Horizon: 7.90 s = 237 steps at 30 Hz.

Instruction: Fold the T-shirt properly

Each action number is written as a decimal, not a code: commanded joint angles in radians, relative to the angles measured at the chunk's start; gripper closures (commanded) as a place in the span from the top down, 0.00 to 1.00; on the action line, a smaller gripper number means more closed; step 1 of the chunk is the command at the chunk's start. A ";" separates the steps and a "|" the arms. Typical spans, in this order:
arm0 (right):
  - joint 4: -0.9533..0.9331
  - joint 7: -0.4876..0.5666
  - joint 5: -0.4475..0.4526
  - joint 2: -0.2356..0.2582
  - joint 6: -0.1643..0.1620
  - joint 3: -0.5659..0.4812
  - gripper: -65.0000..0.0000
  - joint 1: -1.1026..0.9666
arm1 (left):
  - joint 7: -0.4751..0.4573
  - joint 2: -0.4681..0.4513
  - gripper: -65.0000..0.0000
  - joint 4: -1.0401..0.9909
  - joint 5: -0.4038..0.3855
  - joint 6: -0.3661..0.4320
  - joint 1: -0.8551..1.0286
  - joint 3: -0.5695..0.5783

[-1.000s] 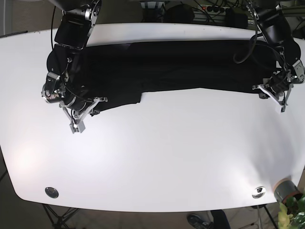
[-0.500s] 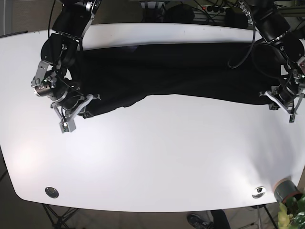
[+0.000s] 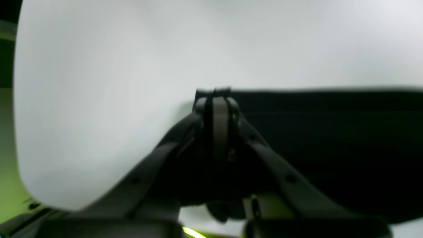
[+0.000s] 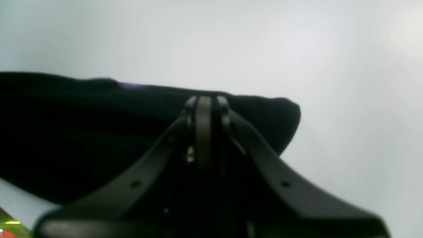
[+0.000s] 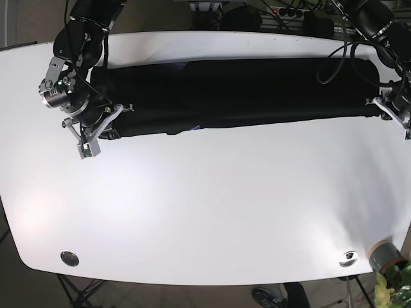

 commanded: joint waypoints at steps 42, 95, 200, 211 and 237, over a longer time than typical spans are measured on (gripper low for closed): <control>0.024 0.086 0.068 -0.026 -0.052 -0.113 0.50 -0.157 | -0.030 0.052 0.56 0.263 0.003 -0.033 0.188 0.116; -0.557 0.375 -0.347 0.019 -0.043 -0.062 0.47 0.294 | -0.363 0.026 0.57 -0.265 0.214 -0.034 -0.194 0.292; -0.556 0.375 -0.235 -0.004 -0.043 -0.064 0.46 0.271 | -0.301 0.218 0.00 0.139 -0.138 0.153 -0.025 0.515; -0.556 0.373 -0.235 -0.009 -0.043 -0.064 0.46 0.271 | -0.301 0.340 0.00 0.095 -0.049 0.197 -0.083 0.671; -0.556 0.375 -0.235 -0.010 -0.043 -0.068 0.46 0.272 | -0.303 0.388 0.44 0.006 -0.011 0.197 -0.146 0.799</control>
